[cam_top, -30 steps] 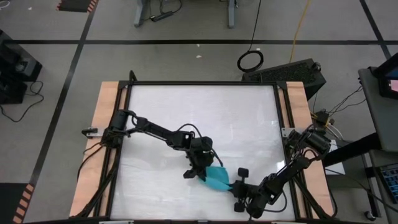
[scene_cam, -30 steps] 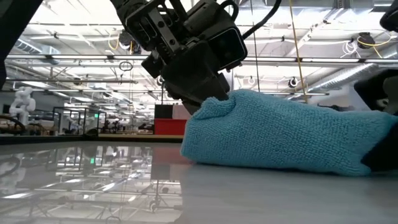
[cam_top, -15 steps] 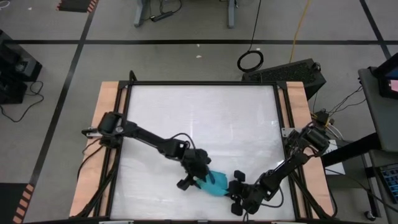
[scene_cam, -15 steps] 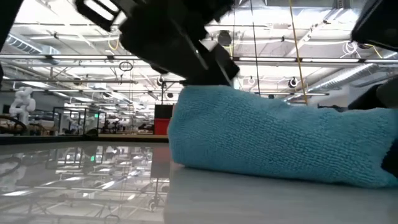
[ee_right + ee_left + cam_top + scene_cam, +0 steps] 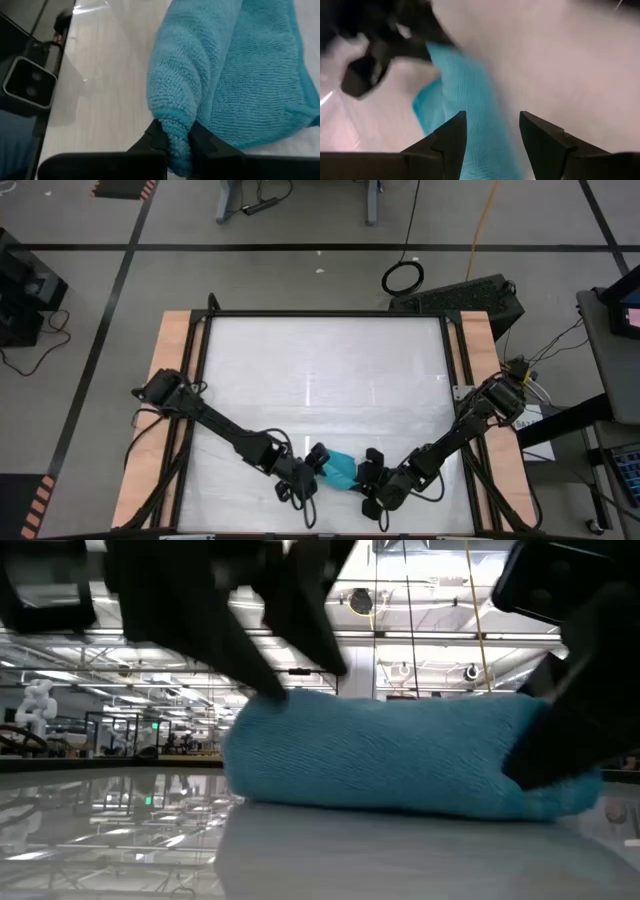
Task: Roll towel into tight, uniform cylinder
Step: Roll the blue towel
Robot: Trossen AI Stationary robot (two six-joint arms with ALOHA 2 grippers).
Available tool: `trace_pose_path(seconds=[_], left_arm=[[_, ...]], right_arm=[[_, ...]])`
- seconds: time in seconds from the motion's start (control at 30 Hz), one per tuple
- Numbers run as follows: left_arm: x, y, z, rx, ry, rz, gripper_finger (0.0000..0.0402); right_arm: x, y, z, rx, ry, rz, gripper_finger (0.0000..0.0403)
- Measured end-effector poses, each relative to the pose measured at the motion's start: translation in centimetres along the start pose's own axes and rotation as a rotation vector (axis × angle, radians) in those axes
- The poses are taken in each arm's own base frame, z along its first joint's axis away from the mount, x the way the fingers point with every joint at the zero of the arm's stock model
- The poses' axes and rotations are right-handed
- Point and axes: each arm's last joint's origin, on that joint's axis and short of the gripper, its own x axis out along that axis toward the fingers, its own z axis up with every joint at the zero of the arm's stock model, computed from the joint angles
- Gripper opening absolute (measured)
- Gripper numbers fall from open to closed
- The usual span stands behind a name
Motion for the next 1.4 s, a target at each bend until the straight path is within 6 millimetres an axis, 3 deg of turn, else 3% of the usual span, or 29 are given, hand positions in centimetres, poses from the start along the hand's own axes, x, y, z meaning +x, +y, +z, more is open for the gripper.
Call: trace_pose_path(seconds=[0.3,0.77,0.9,1.17,1.4], left_arm=[[2.9,-0.4,-2.6,-0.02,0.14,-0.051,0.0187],[3.5,1.4,-4.4,-0.226,0.179,-0.081,0.0176],[3.7,2.2,-5.2,-0.264,0.156,-0.137,0.0134],[3.7,3.3,-6.0,-0.256,0.122,-0.2,0.0037],[3.8,4.9,-7.2,-0.341,0.052,-0.275,0.0028]], right_arm=[[0.6,-0.2,1.6,0.052,-0.026,0.081,0.002],[1.2,-1.0,2.8,0.176,0.002,0.127,0.0037],[0.6,-1.0,3.3,0.173,0.007,0.133,0.0079],[-2.2,-0.5,5.0,0.068,0.009,0.14,0.0209],[-5.0,0.9,6.0,-0.184,-0.109,0.149,0.0268]])
